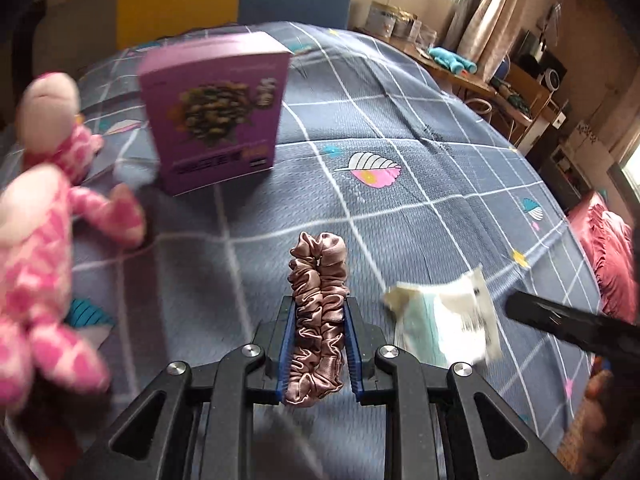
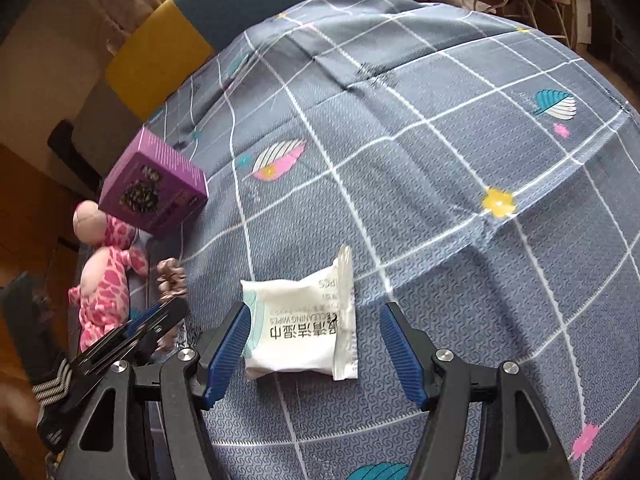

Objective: Organize soft objects
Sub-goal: 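Grasp the brown satin scrunchie with the left gripper while the right grasps the wipes pack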

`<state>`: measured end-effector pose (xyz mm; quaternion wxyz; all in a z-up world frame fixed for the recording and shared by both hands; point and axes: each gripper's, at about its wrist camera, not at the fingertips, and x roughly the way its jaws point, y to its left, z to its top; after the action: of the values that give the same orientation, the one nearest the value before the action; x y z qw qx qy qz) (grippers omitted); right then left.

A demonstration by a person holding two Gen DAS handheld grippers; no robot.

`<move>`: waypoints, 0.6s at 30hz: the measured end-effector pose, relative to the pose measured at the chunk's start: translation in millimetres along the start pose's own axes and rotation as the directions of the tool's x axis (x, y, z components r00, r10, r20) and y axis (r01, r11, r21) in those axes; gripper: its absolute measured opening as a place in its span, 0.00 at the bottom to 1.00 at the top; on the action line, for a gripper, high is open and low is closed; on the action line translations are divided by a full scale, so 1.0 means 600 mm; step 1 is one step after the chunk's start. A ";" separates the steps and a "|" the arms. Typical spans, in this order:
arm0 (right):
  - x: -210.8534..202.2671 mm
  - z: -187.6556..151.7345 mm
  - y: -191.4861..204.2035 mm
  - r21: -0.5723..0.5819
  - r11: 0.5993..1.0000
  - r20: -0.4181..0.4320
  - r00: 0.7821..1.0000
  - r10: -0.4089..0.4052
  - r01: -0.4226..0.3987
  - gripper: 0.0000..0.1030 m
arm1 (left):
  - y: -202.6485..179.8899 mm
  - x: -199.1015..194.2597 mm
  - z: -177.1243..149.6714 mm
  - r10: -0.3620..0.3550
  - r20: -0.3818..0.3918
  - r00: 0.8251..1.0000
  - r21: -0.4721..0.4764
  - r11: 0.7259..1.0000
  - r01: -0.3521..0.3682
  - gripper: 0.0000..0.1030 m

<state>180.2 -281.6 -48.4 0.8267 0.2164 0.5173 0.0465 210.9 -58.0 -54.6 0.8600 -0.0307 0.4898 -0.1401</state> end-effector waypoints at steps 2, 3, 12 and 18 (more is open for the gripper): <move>-0.001 -0.005 0.008 -0.038 0.999 0.005 1.000 -0.011 0.011 0.67 | 0.004 -0.023 -0.018 0.002 0.016 1.000 -0.003 1.000 -0.002 0.22; -0.001 -0.007 0.015 -0.066 0.998 0.012 1.000 -0.011 0.011 0.68 | 0.004 -0.031 -0.025 -0.001 0.019 1.000 -0.002 1.000 0.001 0.22; 0.016 -0.056 0.122 -0.576 0.814 -0.056 0.991 -0.126 0.071 0.73 | 0.027 -0.140 -0.100 -0.043 0.085 0.995 0.033 0.999 0.040 0.22; 0.049 -0.064 0.138 -0.821 0.554 -0.040 0.953 -0.300 0.139 0.74 | 0.045 -0.188 -0.132 -0.077 0.113 0.991 0.027 0.997 0.074 0.22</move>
<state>172.3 -186.3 -53.8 0.7839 -0.2555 0.5323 0.1920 95.2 5.3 -6.9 0.8809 -0.0472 0.4367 -0.1762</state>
